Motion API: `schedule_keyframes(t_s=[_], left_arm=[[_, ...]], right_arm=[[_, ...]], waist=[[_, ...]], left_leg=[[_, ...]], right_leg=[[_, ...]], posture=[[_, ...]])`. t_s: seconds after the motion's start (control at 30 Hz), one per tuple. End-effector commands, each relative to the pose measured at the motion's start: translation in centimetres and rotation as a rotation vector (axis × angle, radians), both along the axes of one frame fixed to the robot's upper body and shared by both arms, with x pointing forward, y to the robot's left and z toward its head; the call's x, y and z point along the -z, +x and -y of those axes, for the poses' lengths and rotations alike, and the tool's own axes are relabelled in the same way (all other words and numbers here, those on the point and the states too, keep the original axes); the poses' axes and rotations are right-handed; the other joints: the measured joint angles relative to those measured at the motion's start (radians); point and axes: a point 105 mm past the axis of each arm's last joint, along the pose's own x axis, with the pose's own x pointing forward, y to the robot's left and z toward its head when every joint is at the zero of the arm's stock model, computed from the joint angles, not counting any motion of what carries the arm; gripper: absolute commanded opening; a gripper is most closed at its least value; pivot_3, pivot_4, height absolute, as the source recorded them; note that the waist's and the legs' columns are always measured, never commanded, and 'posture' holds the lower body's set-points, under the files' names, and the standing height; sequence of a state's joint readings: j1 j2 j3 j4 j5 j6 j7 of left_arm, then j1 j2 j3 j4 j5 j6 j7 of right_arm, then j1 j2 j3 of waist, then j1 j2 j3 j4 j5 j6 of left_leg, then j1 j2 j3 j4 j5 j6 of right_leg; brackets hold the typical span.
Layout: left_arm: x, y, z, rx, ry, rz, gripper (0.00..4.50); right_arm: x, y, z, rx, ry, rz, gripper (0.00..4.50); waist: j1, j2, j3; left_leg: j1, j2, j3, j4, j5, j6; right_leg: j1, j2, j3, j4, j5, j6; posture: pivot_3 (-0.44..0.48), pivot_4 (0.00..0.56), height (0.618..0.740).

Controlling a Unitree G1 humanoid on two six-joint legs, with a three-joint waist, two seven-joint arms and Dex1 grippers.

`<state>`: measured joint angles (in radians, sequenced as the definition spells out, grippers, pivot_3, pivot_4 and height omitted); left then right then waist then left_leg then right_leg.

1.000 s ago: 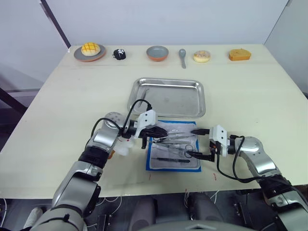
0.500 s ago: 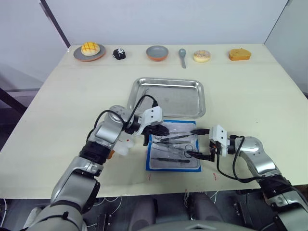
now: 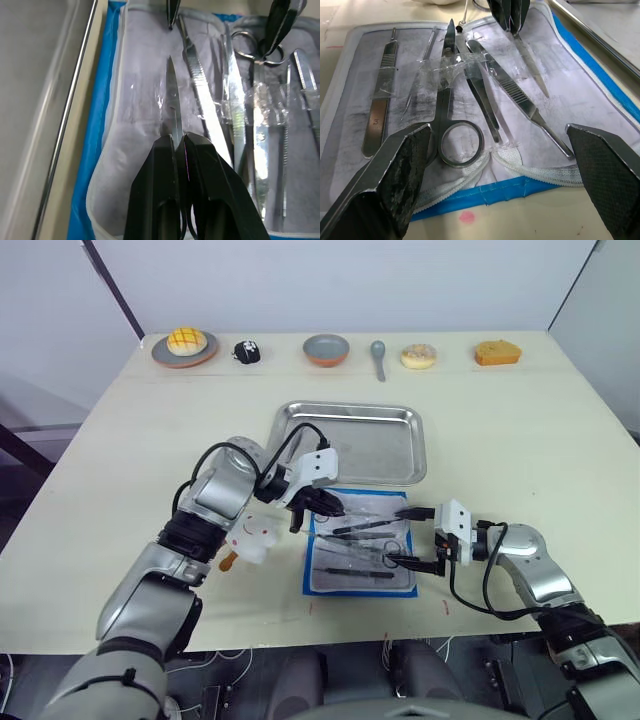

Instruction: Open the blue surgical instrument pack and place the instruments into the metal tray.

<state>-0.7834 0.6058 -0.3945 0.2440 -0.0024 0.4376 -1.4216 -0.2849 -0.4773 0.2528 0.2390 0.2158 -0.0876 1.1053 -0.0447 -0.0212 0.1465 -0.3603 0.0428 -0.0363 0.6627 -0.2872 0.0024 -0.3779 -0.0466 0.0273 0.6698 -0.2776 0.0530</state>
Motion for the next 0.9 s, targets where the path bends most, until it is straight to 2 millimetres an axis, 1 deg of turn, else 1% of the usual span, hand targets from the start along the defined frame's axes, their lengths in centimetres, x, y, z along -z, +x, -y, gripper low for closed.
schedule_keyframes(t_s=[0.03,0.17,0.63,0.67,0.77,0.9], left_arm=[[-1.5,-0.2,0.0,0.029,0.003,0.035,0.06],[-1.8,-0.2,-0.6,0.025,0.013,0.038,0.06],[-4.0,-0.6,-4.8,-0.01,0.058,0.043,0.06],[-4.5,-0.6,-5.0,-0.02,0.031,0.034,0.06],[-6.4,-0.1,-4.2,-0.086,-0.138,0.052,0.06],[-8.1,1.4,-3.5,-0.265,-0.303,0.116,0.06]], right_arm=[[5.0,-1.7,1.0,0.035,-0.143,-0.155,4.5],[5.0,-1.7,0.9,0.034,-0.143,-0.155,4.5],[5.1,-1.7,0.7,0.031,-0.139,-0.157,4.5],[5.1,-1.7,0.7,0.031,-0.138,-0.157,4.5],[5.1,-1.7,0.7,0.033,-0.137,-0.156,4.5],[5.1,-1.8,0.9,0.035,-0.139,-0.156,4.5]], waist=[[0.0,0.0,0.0],[0.0,0.0,0.0],[0.0,0.0,0.001],[0.0,0.0,0.001],[0.001,-0.001,0.001],[0.001,-0.001,0.001]], left_leg=[[0.0,0.0,0.0,0.0,0.0,0.0],[0.0,0.0,0.0,0.0,0.0,0.0],[0.0,0.001,0.0,-0.003,0.0,0.0],[0.0,0.001,0.0,-0.003,0.0,0.0],[0.0,0.001,0.0,-0.003,0.0,0.0],[0.0,0.001,-0.001,-0.003,0.0,0.0]], right_leg=[[0.0,0.0,0.0,0.0,0.0,0.0],[0.0,0.0,0.0,0.0,0.0,0.0],[0.0,0.001,0.0,-0.001,0.0,0.0],[0.0,0.001,0.0,-0.002,0.0,0.0],[0.0,0.001,0.0,-0.002,0.0,0.0],[0.0,0.001,-0.001,-0.002,0.0,0.0]], posture=[[0.0,0.15,0.732],[0.0,0.15,0.732],[0.0,0.15,0.732],[0.0,0.15,0.732],[0.0,0.15,0.732],[0.0,0.15,0.732]])
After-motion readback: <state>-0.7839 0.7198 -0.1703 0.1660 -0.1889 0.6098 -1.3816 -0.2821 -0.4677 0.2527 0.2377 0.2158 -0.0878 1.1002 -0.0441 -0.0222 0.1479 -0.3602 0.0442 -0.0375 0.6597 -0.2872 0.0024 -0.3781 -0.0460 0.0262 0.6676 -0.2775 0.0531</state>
